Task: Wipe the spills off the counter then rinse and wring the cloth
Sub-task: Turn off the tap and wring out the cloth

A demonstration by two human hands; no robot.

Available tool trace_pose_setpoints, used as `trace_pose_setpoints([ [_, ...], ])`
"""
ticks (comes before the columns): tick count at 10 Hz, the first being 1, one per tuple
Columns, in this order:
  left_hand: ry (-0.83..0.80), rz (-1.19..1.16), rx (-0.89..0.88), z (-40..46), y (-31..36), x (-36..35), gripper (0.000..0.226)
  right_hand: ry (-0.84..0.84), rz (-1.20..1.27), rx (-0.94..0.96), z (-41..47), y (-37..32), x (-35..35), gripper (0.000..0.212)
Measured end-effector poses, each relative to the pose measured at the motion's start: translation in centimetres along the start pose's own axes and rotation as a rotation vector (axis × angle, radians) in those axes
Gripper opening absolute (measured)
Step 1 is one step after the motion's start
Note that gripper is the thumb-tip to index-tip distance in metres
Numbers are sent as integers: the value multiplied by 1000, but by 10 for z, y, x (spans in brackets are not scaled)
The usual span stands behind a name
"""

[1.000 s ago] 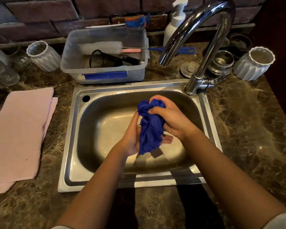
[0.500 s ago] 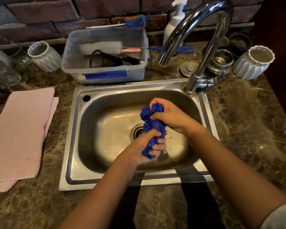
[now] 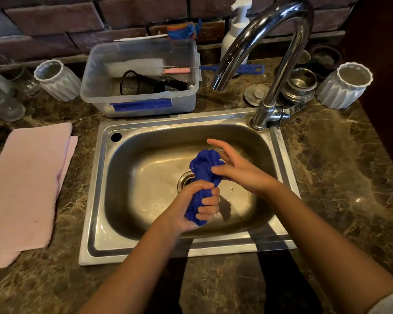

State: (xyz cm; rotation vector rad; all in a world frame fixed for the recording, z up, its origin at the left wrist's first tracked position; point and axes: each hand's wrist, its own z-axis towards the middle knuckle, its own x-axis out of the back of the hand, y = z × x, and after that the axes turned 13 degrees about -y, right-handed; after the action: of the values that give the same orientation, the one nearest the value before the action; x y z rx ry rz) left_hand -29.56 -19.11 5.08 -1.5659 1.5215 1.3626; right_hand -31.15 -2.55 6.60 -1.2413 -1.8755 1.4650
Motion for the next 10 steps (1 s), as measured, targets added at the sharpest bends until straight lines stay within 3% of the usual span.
trace_pose_setpoints([
  [1, -136, -26, -7, -4, 5, -2, 16, 29, -586, 22, -17, 24, 0, 103],
  [2, -275, -98, 4, -2, 3, -8, 18, 222, -1053, 194, -18, 55, -14, 113],
  [3, -404, -180, 63, 1, -7, -17, 23, 465, -904, 593, -6, 52, -25, 78],
  [4, -540, -251, 116, 1, -13, -28, 23, 500, -873, 764, 11, 29, -28, 46],
  [5, -645, -303, 104, -2, -15, -29, 22, 396, -1048, 650, 17, 12, -20, 24],
  [6, -601, -323, 169, -8, -12, -14, 21, 243, -1296, 716, 9, 2, -3, 30],
  [7, -323, 25, 257, -19, 2, 1, 22, 52, -1548, 643, -2, -3, 9, 31],
  [8, 97, 642, 392, -18, 23, -7, 17, -56, -1704, 372, -7, 3, 15, 53],
  [9, 508, 1372, 435, -3, 37, -15, 19, 1, -1657, 70, -3, 7, 6, 49],
  [10, 695, 2051, 355, 7, 45, -17, 30, 46, -1256, -198, 2, 3, -5, 31],
])
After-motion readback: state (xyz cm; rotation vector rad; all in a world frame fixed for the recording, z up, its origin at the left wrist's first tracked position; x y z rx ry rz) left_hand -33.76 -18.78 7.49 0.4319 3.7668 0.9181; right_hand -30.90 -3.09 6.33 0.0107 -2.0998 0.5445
